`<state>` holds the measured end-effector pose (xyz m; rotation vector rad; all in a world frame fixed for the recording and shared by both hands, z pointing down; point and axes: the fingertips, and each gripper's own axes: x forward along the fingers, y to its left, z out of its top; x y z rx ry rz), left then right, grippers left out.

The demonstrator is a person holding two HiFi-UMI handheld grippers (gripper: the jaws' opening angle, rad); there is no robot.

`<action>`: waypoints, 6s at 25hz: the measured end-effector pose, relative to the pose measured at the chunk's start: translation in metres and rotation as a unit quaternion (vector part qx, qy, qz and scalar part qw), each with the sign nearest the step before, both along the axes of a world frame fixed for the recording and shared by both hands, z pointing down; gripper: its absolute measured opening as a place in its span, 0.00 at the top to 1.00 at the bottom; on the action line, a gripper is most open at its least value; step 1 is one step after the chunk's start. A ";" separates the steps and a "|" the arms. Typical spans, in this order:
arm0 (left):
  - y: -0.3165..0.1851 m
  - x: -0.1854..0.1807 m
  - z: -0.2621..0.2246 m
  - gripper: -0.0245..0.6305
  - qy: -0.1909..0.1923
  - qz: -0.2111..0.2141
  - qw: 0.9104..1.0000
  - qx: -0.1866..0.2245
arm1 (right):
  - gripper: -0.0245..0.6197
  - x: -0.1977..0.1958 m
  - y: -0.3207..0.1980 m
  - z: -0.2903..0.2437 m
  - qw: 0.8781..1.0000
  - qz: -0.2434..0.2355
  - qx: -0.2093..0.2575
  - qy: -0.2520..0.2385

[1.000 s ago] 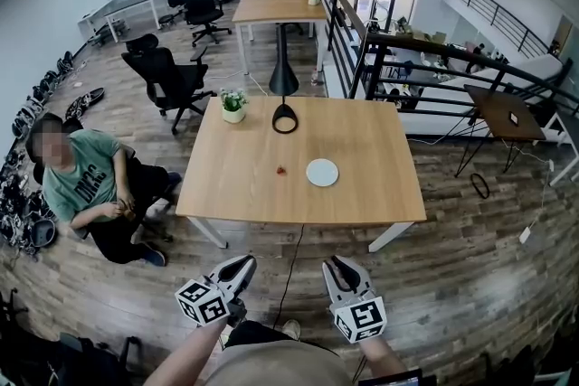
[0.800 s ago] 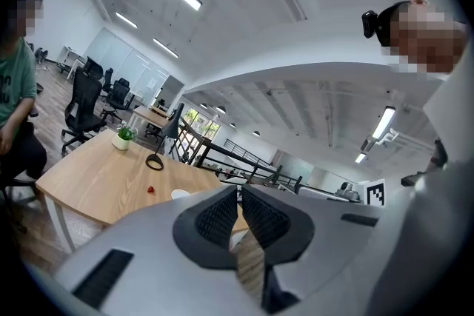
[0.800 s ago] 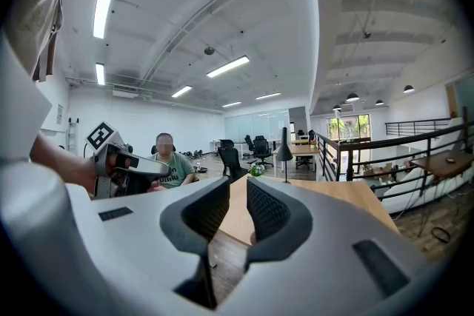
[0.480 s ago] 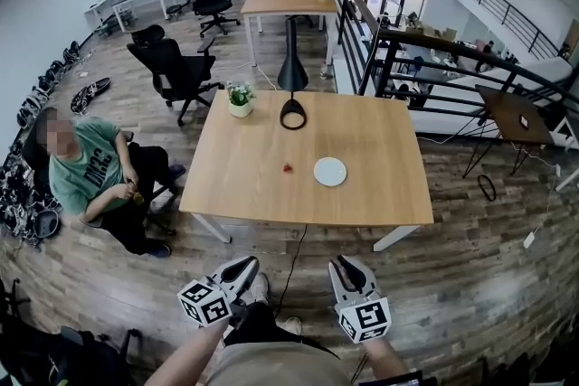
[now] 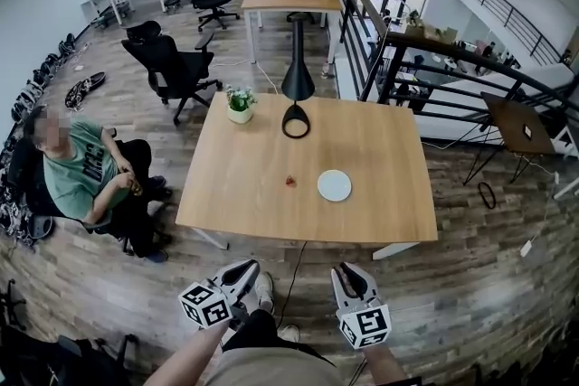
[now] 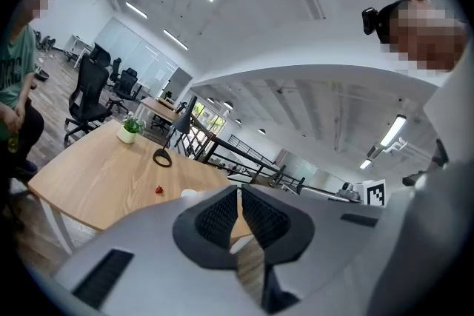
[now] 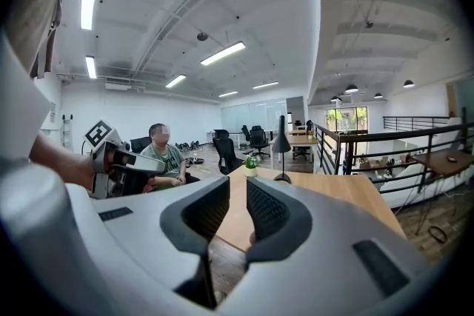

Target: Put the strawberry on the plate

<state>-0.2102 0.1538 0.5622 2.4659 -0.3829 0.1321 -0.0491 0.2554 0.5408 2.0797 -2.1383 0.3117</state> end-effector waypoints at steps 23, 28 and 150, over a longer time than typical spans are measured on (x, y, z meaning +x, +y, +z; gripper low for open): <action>-0.193 0.065 0.013 0.96 0.002 0.026 0.999 -0.026 | 0.87 0.063 -0.181 0.014 0.998 0.021 -0.061 0.008; -0.226 0.073 0.021 0.96 0.003 0.028 0.999 -0.028 | 0.87 0.079 -0.217 0.027 0.997 0.024 -0.072 0.013; -0.301 0.167 0.098 0.96 -0.119 -0.127 0.982 -0.077 | 0.96 0.098 -0.415 0.247 0.943 -0.268 -0.198 0.016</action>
